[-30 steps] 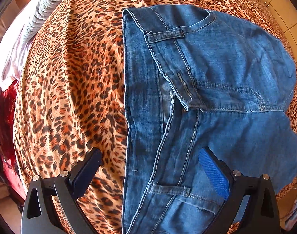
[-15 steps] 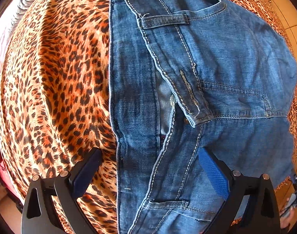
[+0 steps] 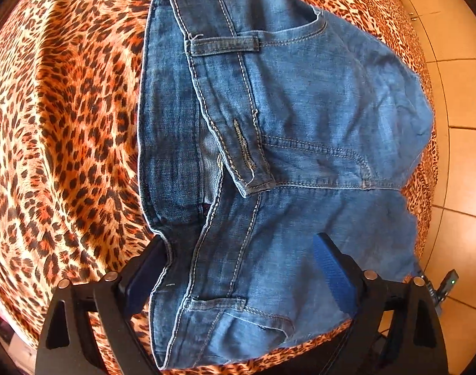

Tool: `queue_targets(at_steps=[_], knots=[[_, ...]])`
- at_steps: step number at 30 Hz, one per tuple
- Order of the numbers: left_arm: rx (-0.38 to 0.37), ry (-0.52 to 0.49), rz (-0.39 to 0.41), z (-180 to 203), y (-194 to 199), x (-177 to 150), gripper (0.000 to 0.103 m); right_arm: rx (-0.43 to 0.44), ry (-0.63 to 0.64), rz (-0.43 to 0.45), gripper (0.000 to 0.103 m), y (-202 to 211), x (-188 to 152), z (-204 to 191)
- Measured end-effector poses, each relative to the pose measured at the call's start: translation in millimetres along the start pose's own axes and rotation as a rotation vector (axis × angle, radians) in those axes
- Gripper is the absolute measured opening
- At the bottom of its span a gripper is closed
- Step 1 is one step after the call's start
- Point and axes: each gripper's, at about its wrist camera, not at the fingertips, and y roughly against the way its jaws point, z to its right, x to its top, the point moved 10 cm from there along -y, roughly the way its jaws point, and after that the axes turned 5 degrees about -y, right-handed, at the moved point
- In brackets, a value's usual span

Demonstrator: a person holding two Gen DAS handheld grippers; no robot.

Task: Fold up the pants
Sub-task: 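Close the left gripper on the waistband while the right gripper closes on the hem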

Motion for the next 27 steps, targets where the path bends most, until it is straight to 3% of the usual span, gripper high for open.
queue_targets(at_steps=[2, 4, 8, 14, 17, 20, 27], knots=[[-0.045, -0.031, 0.073, 13.5, 28.1, 3.7, 0.091, 0.002, 0.002, 0.003, 0.101, 1.2, 0.4, -0.6], [-0.034, -0.085, 0.120, 22.2, 40.2, 7.2, 0.095, 0.001, 0.003, 0.004, 0.101, 2.2, 0.4, -0.4], [0.006, -0.086, 0.069, 22.1, 25.0, 8.1, 0.096, -0.005, -0.002, -0.001, 0.101, 0.3, 0.0, 1.0], [-0.051, -0.041, -0.030, 12.4, -21.3, 20.1, 0.094, -0.010, 0.010, -0.003, 0.101, 1.5, -1.8, -1.3], [-0.052, -0.063, -0.022, 13.2, -26.2, 24.6, 0.092, -0.013, 0.022, 0.000, 0.101, 2.7, -3.0, -2.2], [-0.092, -0.068, -0.011, 21.8, -24.6, 25.0, 0.077, -0.011, 0.028, -0.007, 0.101, 1.0, -4.9, -2.1], [-0.025, -0.092, -0.034, 16.9, -30.2, 10.9, 0.077, 0.020, 0.066, -0.057, 0.099, -10.1, -12.9, -4.2]])
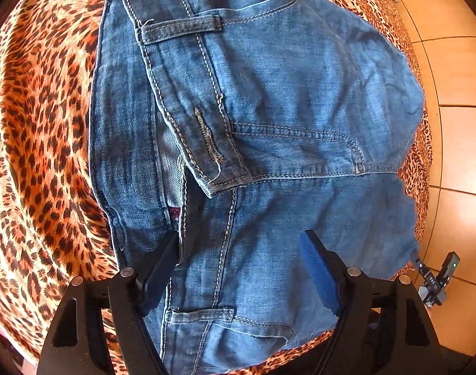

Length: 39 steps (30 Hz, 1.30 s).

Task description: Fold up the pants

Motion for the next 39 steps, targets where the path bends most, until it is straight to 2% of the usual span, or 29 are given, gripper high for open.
queue_targets(at_steps=[3, 4, 5, 6, 7, 8, 9, 10, 12, 15, 20, 21, 23, 24, 28, 29, 30, 31, 32, 33, 35, 37, 39], knots=[[-0.006, 0.023, 0.026, 3.2, 6.3, -2.8, 0.075, -0.008, 0.021, -0.006, 0.090, -5.7, -0.1, -0.7], [0.008, 0.029, 0.041, 1.7, 8.0, -3.8, 0.071, -0.006, 0.028, -0.009, 0.080, -8.2, -0.1, -1.8], [0.032, 0.029, 0.053, 0.2, 8.7, -6.8, 0.053, -0.004, 0.036, -0.014, 0.058, -10.3, -0.4, -2.7], [0.068, 0.031, 0.063, -3.6, 10.9, -10.2, 0.034, -0.005, 0.045, -0.029, 0.041, -13.5, -1.9, -4.3], [0.088, 0.042, 0.066, -6.7, 15.8, -19.9, 0.023, -0.012, 0.056, -0.063, 0.010, -18.9, -5.4, -6.0], [0.075, 0.074, 0.054, -7.6, 16.3, -26.8, 0.007, -0.024, 0.065, -0.089, 0.009, -21.7, -9.0, -6.1], [0.049, 0.101, 0.059, -7.8, 18.9, -32.7, 0.006, -0.046, 0.085, -0.092, 0.009, -20.4, -10.6, -6.3], [0.071, 0.106, 0.074, -11.1, 23.7, -37.2, 0.006, -0.061, 0.105, -0.075, 0.008, -13.2, -9.7, -7.0], [0.169, 0.097, 0.087, -25.4, 25.6, -43.1, 0.006, -0.062, 0.096, -0.043, 0.009, -0.5, -7.0, -2.3], [0.100, 0.189, 0.077, -39.7, 22.2, -47.8, 0.007, -0.118, 0.063, -0.106, 0.010, -19.0, -12.9, 18.2], [0.128, 0.177, 0.077, -41.0, 30.6, -51.5, 0.008, -0.153, 0.052, -0.123, 0.011, -34.1, -14.4, 18.8], [0.126, 0.186, 0.075, -38.0, 29.4, -51.2, 0.009, -0.155, 0.064, -0.129, 0.014, -32.6, -14.6, 18.3], [0.103, 0.217, 0.065, -38.2, 29.9, -51.7, 0.009, -0.220, 0.083, -0.123, 0.038, -30.5, -9.7, 16.9], [0.086, 0.231, 0.061, -40.1, 32.3, -53.5, 0.010, -0.244, 0.084, -0.112, 0.043, -24.6, -7.4, 21.3], [0.057, 0.211, 0.098, -40.8, 53.0, -53.3, 0.013, -0.188, 0.046, -0.033, 0.044, 9.2, 14.2, 13.4], [0.045, 0.205, 0.111, -40.5, 60.7, -50.8, 0.020, -0.175, 0.049, -0.005, 0.044, 18.8, 21.6, 7.8], [0.037, 0.207, 0.120, -39.8, 68.7, -48.8, 0.035, -0.144, 0.054, 0.020, 0.044, 27.7, 31.5, -1.8], [0.043, 0.210, 0.133, -39.2, 76.8, -45.8, 0.045, -0.111, 0.058, 0.037, 0.044, 33.7, 41.6, -12.1], [0.065, 0.214, 0.150, -39.7, 85.9, -42.0, 0.060, -0.083, 0.063, 0.051, 0.044, 38.2, 52.8, -22.6], [0.086, 0.219, 0.171, -40.3, 94.7, -37.6, 0.066, -0.051, 0.072, 0.068, 0.044, 43.1, 67.6, -33.6], [0.112, 0.238, 0.205, -37.3, 113.1, -33.1, 0.066, 0.013, 0.108, 0.105, 0.044, 51.2, 99.0, -55.4], [0.098, 0.272, 0.235, -31.7, 127.0, -29.6, 0.069, 0.073, 0.146, 0.122, 0.049, 51.8, 131.1, -73.5], [0.081, 0.314, 0.259, -29.1, 140.8, -29.9, 0.078, 0.116, 0.166, 0.119, 0.050, 43.5, 161.1, -91.2]])
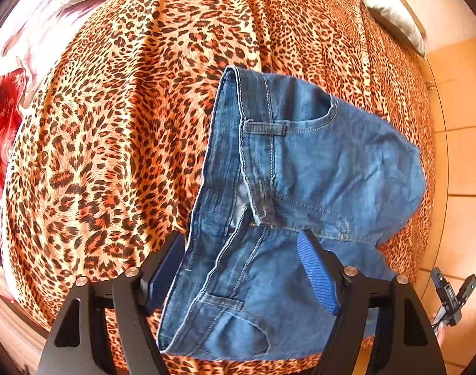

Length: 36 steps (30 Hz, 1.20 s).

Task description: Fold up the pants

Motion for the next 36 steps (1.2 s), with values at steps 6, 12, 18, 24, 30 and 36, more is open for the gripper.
queue_targets(at_steps=[6, 12, 18, 24, 30, 36], knots=[[-0.091, 0.104, 0.040, 19.2, -5.1, 52.0, 0.085, 0.041, 0.056, -0.019, 0.050, -59.5, 88.5, -35.5], [0.009, 0.126, 0.020, 9.3, -48.5, 86.1, 0.086, 0.076, -0.005, -0.035, 0.051, -102.7, 128.5, -47.6], [-0.049, 0.204, -0.009, -8.3, -81.9, 90.9, 0.086, 0.067, -0.081, -0.080, 0.054, -161.7, 149.1, -25.0], [0.002, 0.211, 0.012, -15.1, -103.3, 104.3, 0.084, 0.157, -0.030, -0.106, 0.055, -188.1, 145.1, -38.5], [-0.013, 0.125, 0.015, 10.5, -100.7, 107.5, 0.084, 0.323, -0.066, -0.177, 0.041, -180.0, 138.5, -48.3], [-0.088, 0.181, 0.097, 7.0, -81.1, 112.5, 0.085, 0.381, -0.099, -0.118, 0.052, -175.0, 154.7, -52.6]])
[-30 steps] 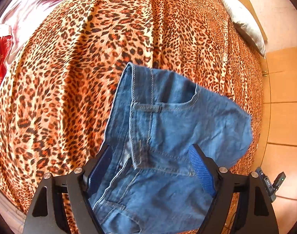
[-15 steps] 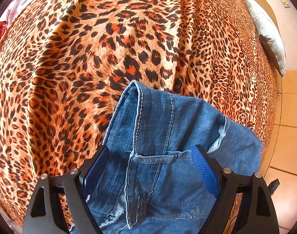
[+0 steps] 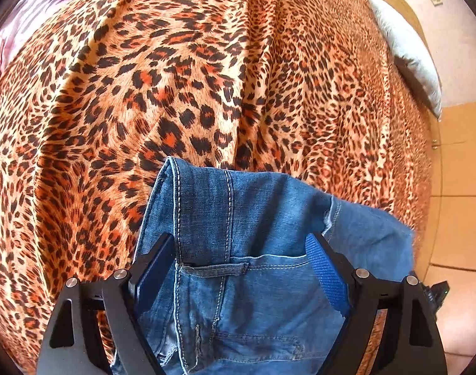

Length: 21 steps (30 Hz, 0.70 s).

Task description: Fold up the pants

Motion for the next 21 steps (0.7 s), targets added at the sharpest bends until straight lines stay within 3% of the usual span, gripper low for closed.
queue_targets(at_steps=[2, 6, 9, 10, 11, 12, 14, 17, 19, 21], knots=[[0.010, 0.031, 0.015, -8.9, 2.1, 2.3, 0.085, -0.013, 0.024, 0.010, 0.068, -1.8, 4.9, -3.9], [-0.019, 0.047, -0.031, -15.5, -7.2, -10.2, 0.085, -0.045, 0.052, 0.022, 0.070, -13.0, 14.9, -12.1], [0.010, -0.014, -0.041, -12.5, -14.4, -18.8, 0.083, -0.156, 0.141, -0.038, 0.070, -32.7, 10.2, -12.1], [0.048, -0.052, -0.033, -12.0, -15.4, -18.7, 0.079, -0.176, 0.171, -0.045, 0.063, -33.0, 8.6, -13.8], [0.089, -0.089, -0.023, -10.5, -15.8, -17.2, 0.063, -0.188, 0.193, -0.057, 0.030, -33.1, 7.3, -15.1], [0.140, -0.118, -0.018, -8.7, -17.0, -18.5, 0.043, -0.186, 0.191, -0.084, 0.012, -34.9, 5.4, -15.5], [0.240, -0.152, -0.028, -11.2, -14.6, -22.4, 0.031, -0.235, 0.205, -0.111, 0.013, -35.9, 4.6, -12.7], [0.378, -0.185, 0.013, -18.7, -7.2, -27.4, 0.029, -0.306, 0.286, -0.020, 0.013, -17.3, 22.0, -30.1], [0.463, -0.175, -0.009, -32.0, -16.8, -28.7, 0.029, -0.386, 0.319, 0.011, 0.017, -16.4, 28.6, -29.6], [0.419, -0.120, -0.012, -36.6, -19.9, -26.5, 0.030, -0.524, 0.312, -0.038, 0.029, -28.8, 28.6, -10.7]])
